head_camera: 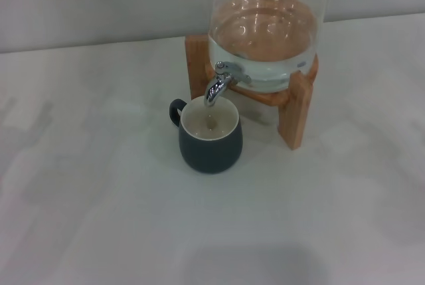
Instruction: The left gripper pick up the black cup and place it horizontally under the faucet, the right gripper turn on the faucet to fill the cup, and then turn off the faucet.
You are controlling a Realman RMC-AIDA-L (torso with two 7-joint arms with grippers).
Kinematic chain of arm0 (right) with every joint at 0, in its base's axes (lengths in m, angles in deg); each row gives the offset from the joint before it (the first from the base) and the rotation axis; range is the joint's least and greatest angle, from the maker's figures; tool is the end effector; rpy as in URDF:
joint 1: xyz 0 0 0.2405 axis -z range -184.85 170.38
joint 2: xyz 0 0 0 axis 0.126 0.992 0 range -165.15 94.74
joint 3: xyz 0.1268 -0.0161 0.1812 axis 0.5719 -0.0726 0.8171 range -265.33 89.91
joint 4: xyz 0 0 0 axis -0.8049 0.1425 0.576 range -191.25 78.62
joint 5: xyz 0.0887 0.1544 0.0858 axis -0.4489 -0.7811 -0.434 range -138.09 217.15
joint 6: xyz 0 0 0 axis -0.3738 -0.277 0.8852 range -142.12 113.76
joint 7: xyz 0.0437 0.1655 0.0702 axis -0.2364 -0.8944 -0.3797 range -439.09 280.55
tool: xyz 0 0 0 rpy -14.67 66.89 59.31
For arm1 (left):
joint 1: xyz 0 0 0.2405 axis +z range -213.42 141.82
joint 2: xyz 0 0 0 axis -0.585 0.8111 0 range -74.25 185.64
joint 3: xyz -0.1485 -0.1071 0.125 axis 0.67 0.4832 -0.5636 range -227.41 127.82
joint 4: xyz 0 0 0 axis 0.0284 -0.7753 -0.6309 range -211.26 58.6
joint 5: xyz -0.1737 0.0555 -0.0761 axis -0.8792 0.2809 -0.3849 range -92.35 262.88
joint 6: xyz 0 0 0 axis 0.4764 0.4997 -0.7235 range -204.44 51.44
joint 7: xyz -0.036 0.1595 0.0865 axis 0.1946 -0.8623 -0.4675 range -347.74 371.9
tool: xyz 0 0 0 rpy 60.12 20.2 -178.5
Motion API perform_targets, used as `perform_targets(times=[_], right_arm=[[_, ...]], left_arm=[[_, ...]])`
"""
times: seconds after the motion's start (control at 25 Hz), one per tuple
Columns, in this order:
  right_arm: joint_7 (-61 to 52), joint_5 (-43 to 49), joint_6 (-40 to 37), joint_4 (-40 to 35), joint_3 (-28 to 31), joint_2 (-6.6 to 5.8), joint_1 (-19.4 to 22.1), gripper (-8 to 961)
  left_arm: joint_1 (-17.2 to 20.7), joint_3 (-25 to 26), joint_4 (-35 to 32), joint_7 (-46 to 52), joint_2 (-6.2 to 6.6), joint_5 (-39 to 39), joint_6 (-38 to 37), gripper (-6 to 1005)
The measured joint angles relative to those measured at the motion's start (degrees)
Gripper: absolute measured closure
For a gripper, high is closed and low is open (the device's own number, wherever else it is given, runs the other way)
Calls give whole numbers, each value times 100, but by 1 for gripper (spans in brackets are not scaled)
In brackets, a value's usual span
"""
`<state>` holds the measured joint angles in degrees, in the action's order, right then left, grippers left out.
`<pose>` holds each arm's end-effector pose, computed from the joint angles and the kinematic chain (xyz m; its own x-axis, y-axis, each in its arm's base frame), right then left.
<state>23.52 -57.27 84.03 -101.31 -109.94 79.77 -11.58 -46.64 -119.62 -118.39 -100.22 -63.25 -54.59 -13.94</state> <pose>0.3035 0.2436 0.1543 0.5325 -0.0232 -0.8461 -0.7469 -0.4831 -0.4569 -0.2412 0.3534 0.0708 0.3355 0.0292 0.9416 0.8532 -0.4331 -0.2906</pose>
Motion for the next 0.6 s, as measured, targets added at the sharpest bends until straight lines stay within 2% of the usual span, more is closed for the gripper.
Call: perform_targets(times=[0.08, 0.2, 0.44, 0.6], right_arm=[[-166, 18, 162, -154, -288, 7, 48, 187], [-437, 0, 113, -518, -1129, 16, 130, 187], [-1239, 38, -729, -1679, -3056, 18, 198, 187], [-1781, 325, -994, -2423, -4007, -1, 32, 190]], left_arm=[[-19, 21, -2, 0, 20, 27, 1, 118], [-37, 69, 0, 0, 42, 50, -17, 118], [-40, 82, 5, -1, 46, 56, -61, 118], [-28, 83, 9, -2, 45, 56, -67, 118]])
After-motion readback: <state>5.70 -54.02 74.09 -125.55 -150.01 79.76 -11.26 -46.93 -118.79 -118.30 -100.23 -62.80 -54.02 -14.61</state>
